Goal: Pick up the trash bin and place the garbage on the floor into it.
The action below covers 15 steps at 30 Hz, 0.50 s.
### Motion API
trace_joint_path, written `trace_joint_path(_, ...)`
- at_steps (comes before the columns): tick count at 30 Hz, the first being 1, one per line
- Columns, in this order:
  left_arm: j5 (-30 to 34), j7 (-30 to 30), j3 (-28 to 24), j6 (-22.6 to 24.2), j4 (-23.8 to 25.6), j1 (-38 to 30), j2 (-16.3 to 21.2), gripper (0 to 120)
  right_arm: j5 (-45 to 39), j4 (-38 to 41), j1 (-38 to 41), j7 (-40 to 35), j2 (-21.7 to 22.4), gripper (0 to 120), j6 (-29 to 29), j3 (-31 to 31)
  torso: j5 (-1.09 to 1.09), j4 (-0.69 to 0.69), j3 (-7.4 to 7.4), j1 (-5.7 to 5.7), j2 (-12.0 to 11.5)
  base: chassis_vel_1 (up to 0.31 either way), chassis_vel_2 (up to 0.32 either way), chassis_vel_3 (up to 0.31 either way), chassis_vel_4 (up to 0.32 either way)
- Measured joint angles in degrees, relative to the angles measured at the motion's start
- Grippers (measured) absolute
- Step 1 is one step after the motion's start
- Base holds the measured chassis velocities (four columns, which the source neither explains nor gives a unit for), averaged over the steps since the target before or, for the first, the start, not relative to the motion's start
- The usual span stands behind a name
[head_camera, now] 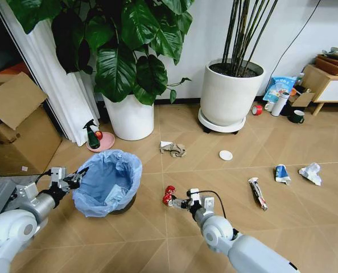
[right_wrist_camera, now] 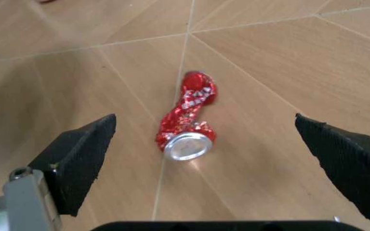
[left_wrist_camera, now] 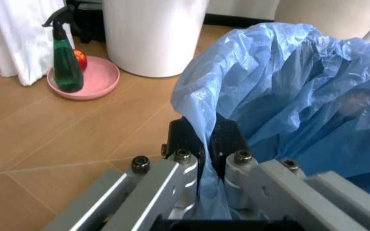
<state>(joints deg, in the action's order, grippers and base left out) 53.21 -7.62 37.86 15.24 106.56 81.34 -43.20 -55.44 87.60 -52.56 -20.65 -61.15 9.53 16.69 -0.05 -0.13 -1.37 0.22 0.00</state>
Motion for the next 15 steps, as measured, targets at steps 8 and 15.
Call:
trace_joint_path(8, -0.22, -0.14, -0.13, -0.01, 0.10, 0.34, -0.17, 0, 0.69, -6.56, 2.51, 2.14, -4.42, 100, -0.68, 0.63, 0.00, 0.00, 0.00, 0.00, 0.00, 0.000, 0.000, 0.000, 0.000)
trace_joint_path(15, -0.21, -0.34, 0.03, -0.13, 0.12, 0.65, 0.43, 0, 2.59, -15.35, 5.94, 3.69, -11.00, 100, -1.40, 1.23, 0.02, 0.01, 0.00, 0.00, 0.00, 0.000, 0.000, 0.000, 0.000)
